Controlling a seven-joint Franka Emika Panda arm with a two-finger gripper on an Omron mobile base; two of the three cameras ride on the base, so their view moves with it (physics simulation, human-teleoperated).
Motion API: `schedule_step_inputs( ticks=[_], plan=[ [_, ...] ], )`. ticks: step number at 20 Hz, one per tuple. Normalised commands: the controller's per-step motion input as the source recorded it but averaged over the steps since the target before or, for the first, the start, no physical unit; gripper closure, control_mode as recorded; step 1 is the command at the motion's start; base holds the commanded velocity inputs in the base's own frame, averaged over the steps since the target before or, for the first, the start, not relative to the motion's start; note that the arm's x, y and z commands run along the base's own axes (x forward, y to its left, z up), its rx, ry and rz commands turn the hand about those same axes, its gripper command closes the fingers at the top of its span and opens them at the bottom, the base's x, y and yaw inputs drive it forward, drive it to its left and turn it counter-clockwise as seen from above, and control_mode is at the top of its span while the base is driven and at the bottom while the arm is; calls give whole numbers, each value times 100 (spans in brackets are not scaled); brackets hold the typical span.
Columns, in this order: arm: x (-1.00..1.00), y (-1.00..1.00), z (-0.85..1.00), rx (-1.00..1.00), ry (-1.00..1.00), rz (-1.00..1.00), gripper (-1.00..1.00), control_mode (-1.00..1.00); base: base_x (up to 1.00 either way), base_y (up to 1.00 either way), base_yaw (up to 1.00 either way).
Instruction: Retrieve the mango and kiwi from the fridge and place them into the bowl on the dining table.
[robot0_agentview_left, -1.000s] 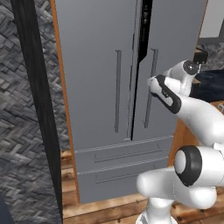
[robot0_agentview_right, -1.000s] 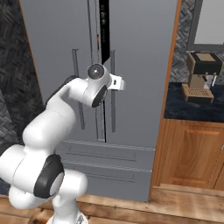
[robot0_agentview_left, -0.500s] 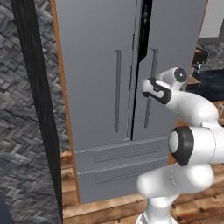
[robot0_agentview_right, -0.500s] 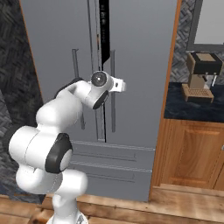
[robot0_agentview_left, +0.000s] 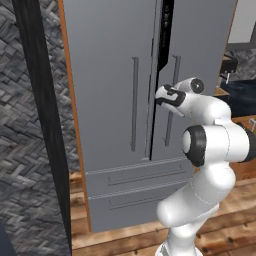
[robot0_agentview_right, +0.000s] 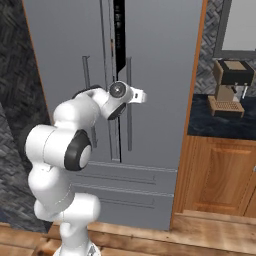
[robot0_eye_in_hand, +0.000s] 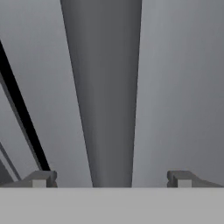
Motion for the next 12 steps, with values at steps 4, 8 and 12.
schedule_step_inputs(
  ticks=[4,8,12],
  plan=[
    [65,-28,0,3,8,1,-100,-100,0,0,0],
    [68,-13,-3,0,4,3,-100,-100,0,0,0],
    [50,-1,0,0,4,1,100,-100,0,0,0]
  ],
)
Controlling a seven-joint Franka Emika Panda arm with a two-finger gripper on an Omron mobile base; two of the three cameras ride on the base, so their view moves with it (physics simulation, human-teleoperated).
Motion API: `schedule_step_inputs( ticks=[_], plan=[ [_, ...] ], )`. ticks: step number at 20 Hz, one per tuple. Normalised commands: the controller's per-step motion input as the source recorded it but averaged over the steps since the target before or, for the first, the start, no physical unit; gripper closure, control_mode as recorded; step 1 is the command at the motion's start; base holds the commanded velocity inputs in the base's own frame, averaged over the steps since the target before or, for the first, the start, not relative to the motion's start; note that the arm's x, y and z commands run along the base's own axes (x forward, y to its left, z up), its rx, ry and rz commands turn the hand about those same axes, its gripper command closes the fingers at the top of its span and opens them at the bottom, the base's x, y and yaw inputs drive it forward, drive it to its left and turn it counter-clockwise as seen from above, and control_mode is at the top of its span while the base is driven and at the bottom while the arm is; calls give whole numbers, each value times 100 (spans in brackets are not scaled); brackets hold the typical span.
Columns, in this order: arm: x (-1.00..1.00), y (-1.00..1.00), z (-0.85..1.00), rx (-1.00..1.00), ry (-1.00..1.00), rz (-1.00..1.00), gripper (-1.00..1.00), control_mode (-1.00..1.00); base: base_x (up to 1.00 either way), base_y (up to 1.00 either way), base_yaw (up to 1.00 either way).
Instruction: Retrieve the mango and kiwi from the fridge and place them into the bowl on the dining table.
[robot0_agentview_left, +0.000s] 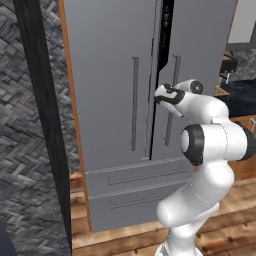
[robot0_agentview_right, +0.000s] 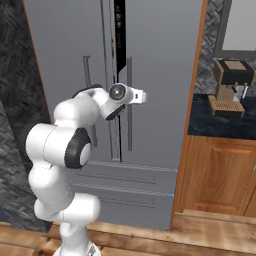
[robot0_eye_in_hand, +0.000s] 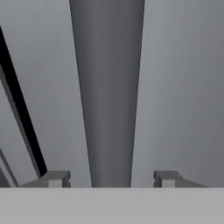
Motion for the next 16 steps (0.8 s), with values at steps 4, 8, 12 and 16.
schedule_step_inputs(
  ticks=[4,8,12,16],
  plan=[
    [-58,-33,1,0,11,0,100,-100,0,0,0],
    [-100,-71,10,0,13,-1,100,-100,0,0,0],
    [-100,-87,14,0,13,-4,100,-100,0,0,0],
    [-100,-99,7,0,5,-4,100,-100,0,0,0]
  ],
)
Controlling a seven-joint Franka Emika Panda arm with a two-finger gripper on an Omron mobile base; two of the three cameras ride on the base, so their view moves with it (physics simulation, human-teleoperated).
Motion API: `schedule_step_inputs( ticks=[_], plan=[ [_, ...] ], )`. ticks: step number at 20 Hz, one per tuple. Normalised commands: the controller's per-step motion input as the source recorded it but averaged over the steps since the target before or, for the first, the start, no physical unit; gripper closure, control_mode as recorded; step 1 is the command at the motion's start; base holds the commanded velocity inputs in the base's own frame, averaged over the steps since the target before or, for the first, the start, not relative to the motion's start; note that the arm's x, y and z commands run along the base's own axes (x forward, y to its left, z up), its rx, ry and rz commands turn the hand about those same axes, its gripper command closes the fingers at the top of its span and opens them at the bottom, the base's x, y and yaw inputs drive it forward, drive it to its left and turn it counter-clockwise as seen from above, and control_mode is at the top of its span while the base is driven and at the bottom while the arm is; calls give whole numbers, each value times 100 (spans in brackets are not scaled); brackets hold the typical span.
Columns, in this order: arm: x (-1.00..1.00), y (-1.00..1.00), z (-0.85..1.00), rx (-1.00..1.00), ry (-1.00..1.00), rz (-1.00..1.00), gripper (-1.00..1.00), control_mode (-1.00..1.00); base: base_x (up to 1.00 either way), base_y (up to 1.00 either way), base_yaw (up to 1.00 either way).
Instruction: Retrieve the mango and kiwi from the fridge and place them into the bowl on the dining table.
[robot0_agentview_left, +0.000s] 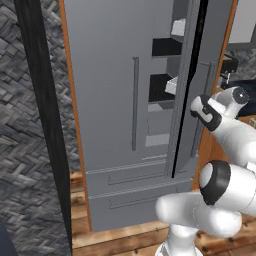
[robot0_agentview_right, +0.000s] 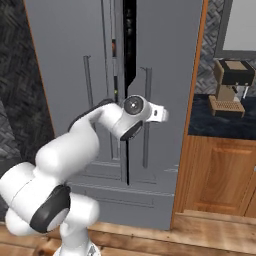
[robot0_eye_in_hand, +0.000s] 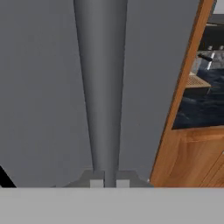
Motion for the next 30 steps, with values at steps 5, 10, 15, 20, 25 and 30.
schedule_step_inputs(
  ticks=[5,10,15,20,25,30],
  plan=[
    [-100,-100,7,1,3,-3,100,-100,0,0,0],
    [-100,-75,15,0,0,0,100,-100,0,0,0],
    [-100,1,34,-3,-1,0,100,-100,0,0,0],
    [-93,72,36,-19,-3,0,-100,-100,0,0,0],
    [-48,94,34,-31,0,5,-100,-100,0,0,0],
    [-10,74,50,-46,1,5,-100,-100,0,0,0]
  ],
)
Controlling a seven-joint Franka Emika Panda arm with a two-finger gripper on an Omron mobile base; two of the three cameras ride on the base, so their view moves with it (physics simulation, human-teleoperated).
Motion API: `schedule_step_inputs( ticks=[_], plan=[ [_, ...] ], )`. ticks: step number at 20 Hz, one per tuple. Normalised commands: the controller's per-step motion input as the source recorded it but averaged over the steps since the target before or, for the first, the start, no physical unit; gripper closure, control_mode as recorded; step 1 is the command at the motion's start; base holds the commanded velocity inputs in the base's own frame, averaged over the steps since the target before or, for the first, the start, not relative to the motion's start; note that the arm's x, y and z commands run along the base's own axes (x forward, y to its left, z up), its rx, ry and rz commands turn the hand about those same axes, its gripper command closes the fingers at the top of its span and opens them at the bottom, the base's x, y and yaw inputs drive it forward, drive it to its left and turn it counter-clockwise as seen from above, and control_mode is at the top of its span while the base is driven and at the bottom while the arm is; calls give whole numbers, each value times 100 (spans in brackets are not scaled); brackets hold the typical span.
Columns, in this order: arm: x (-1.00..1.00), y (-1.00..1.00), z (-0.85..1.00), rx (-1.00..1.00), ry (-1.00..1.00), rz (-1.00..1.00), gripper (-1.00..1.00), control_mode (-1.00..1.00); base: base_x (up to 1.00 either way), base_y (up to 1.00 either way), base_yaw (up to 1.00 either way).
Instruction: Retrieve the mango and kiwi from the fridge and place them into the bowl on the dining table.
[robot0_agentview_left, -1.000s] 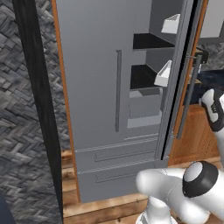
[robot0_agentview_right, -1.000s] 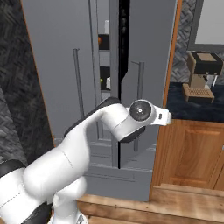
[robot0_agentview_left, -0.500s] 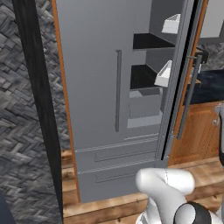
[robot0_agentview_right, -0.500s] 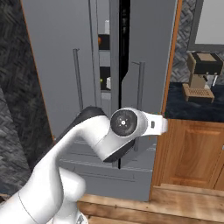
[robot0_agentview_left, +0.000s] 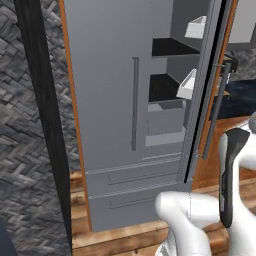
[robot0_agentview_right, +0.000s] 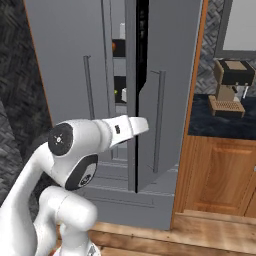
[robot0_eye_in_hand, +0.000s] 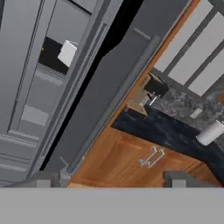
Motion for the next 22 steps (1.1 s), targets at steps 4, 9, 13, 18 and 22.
schedule_step_inputs(
  ticks=[4,9,13,18,22],
  plan=[
    [2,70,60,-48,1,3,-100,-100,0,0,0],
    [27,60,61,-45,0,6,-100,-100,0,0,0],
    [28,47,53,-35,18,4,-100,-100,0,0,0],
    [66,41,22,-23,47,0,-100,-100,0,0,0],
    [54,30,0,-11,18,-2,-100,-100,0,0,0]
  ],
)
